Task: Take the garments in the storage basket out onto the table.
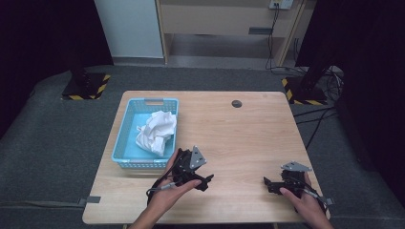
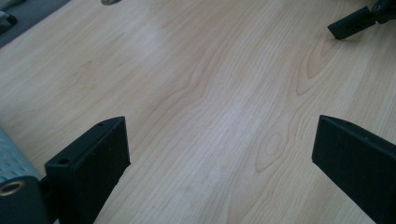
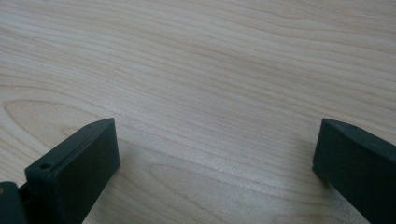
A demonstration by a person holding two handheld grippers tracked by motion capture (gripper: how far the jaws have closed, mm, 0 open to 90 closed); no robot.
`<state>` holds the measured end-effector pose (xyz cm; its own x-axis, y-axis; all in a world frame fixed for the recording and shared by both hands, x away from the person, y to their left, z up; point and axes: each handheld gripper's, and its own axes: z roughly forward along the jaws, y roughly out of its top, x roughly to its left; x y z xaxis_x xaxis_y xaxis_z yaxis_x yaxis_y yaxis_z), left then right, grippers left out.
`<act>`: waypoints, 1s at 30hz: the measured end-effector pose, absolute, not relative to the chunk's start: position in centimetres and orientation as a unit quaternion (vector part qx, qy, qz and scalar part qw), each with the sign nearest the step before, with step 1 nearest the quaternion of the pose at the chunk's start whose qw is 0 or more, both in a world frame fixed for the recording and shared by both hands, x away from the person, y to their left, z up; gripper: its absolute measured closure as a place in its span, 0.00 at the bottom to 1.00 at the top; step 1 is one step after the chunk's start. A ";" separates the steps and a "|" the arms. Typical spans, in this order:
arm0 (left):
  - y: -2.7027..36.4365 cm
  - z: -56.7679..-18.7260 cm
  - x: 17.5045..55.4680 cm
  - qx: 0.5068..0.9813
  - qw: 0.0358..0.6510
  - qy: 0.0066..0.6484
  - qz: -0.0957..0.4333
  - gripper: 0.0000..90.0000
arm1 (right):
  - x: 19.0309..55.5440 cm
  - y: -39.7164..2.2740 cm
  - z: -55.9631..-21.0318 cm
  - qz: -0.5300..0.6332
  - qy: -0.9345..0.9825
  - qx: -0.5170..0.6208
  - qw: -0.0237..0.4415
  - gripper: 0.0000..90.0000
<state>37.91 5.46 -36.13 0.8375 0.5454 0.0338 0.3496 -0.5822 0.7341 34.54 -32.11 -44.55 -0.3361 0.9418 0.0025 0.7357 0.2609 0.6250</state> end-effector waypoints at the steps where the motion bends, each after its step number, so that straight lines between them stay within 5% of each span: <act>1: 5.5 -36.1 37.9 0.880 0.380 0.254 0.129 0.04 | 34.5 -32.1 -44.6 0.271 0.771 0.544 0.190 0.00; 30: 13.8 -32.5 42.6 0.869 0.331 0.307 0.204 0.03 | 34.5 -32.1 -44.6 0.271 0.771 0.544 0.190 0.00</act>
<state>42.60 13.83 -32.55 0.7286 0.6681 0.1510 0.3985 -0.5928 0.6998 34.54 -32.11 -44.55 -0.3363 0.9418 0.0025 0.7356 0.2610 0.6251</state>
